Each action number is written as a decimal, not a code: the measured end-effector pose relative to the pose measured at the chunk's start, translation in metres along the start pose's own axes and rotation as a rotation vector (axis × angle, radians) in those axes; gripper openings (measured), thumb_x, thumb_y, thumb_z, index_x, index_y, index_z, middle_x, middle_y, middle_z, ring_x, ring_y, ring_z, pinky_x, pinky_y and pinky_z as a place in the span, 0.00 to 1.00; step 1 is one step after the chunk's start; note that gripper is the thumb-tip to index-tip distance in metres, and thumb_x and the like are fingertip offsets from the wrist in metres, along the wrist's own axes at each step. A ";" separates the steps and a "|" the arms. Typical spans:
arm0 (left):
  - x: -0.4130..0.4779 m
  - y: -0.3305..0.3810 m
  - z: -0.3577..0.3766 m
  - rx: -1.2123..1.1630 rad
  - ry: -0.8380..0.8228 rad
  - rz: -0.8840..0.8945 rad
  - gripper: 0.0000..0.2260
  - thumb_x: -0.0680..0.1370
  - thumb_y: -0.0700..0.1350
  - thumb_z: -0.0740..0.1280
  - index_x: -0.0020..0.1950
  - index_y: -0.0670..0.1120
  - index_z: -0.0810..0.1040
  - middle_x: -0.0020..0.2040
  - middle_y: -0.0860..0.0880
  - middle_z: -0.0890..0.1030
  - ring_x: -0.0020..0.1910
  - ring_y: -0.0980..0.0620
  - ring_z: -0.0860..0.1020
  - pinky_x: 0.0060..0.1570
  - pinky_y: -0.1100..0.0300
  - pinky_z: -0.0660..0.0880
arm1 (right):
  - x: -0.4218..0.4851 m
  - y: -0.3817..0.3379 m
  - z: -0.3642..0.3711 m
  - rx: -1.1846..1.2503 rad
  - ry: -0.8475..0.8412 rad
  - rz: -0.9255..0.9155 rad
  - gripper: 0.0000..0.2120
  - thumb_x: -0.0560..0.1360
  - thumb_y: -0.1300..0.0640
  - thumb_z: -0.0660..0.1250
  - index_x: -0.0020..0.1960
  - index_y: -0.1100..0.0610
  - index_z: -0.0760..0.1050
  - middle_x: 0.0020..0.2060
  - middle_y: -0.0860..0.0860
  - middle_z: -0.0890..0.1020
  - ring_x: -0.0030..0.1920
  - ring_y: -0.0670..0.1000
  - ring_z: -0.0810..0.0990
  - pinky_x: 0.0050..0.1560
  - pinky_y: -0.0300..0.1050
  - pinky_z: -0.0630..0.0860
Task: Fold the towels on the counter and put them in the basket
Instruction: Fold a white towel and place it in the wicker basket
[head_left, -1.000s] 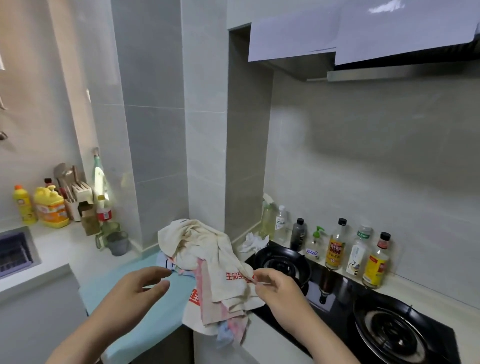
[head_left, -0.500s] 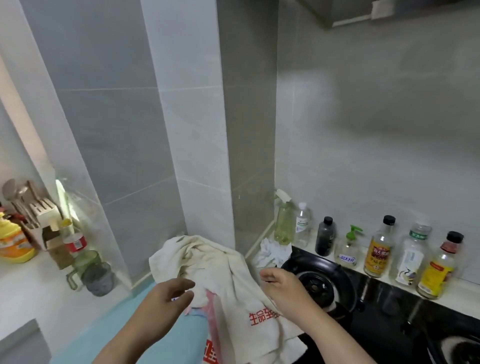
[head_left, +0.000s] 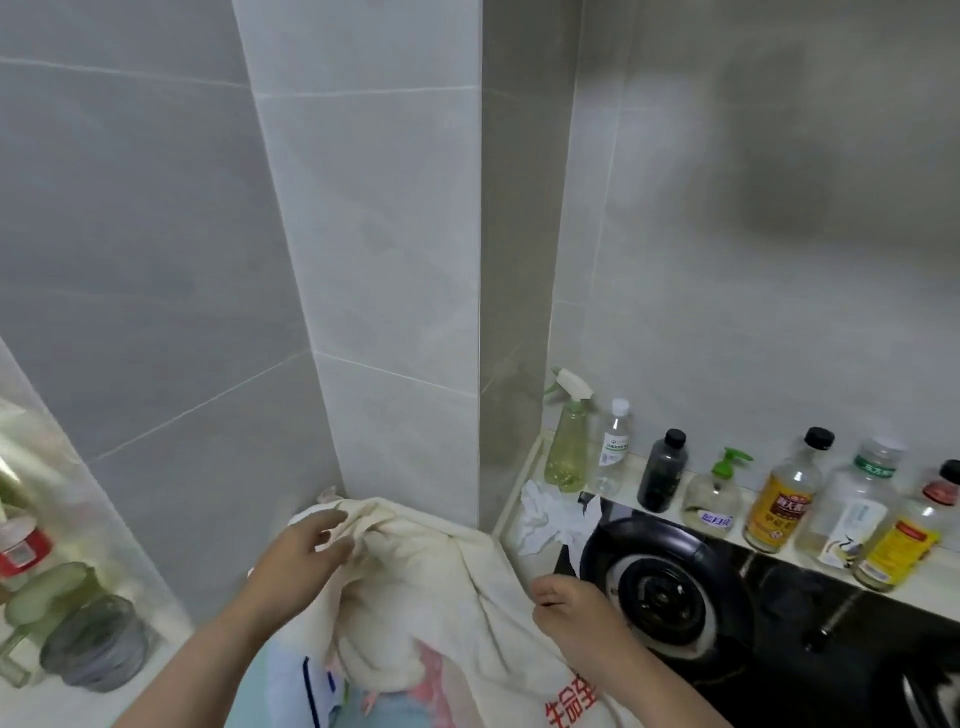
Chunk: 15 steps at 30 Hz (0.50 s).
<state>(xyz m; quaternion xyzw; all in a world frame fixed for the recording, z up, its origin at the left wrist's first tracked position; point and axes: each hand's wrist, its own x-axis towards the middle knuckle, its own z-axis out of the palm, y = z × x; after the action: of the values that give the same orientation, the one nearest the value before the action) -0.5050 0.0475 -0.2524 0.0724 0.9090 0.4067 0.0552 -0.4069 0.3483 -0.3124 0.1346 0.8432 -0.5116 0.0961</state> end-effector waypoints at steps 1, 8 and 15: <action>0.016 -0.008 0.000 0.010 -0.017 0.019 0.11 0.77 0.43 0.67 0.54 0.60 0.76 0.61 0.55 0.77 0.54 0.53 0.77 0.56 0.56 0.71 | 0.008 0.000 0.006 -0.001 0.010 0.015 0.13 0.75 0.59 0.62 0.56 0.47 0.76 0.51 0.42 0.78 0.53 0.40 0.76 0.50 0.30 0.70; 0.106 -0.054 0.027 0.191 -0.091 0.089 0.15 0.77 0.47 0.67 0.64 0.52 0.76 0.43 0.60 0.77 0.58 0.51 0.77 0.60 0.58 0.71 | 0.046 -0.009 0.022 -0.018 0.161 0.074 0.13 0.76 0.61 0.63 0.56 0.48 0.77 0.49 0.42 0.81 0.52 0.43 0.79 0.51 0.33 0.76; 0.122 -0.053 0.042 0.430 -0.151 0.225 0.06 0.76 0.48 0.67 0.42 0.59 0.78 0.36 0.57 0.80 0.40 0.58 0.77 0.46 0.66 0.70 | 0.065 0.006 0.036 -0.315 0.215 0.212 0.08 0.76 0.55 0.62 0.38 0.45 0.70 0.39 0.40 0.72 0.40 0.37 0.71 0.42 0.28 0.67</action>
<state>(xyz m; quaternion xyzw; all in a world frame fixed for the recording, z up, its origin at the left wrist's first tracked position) -0.6226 0.0650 -0.3252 0.2133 0.9541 0.2012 0.0609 -0.4652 0.3277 -0.3535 0.2596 0.8993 -0.3431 0.0789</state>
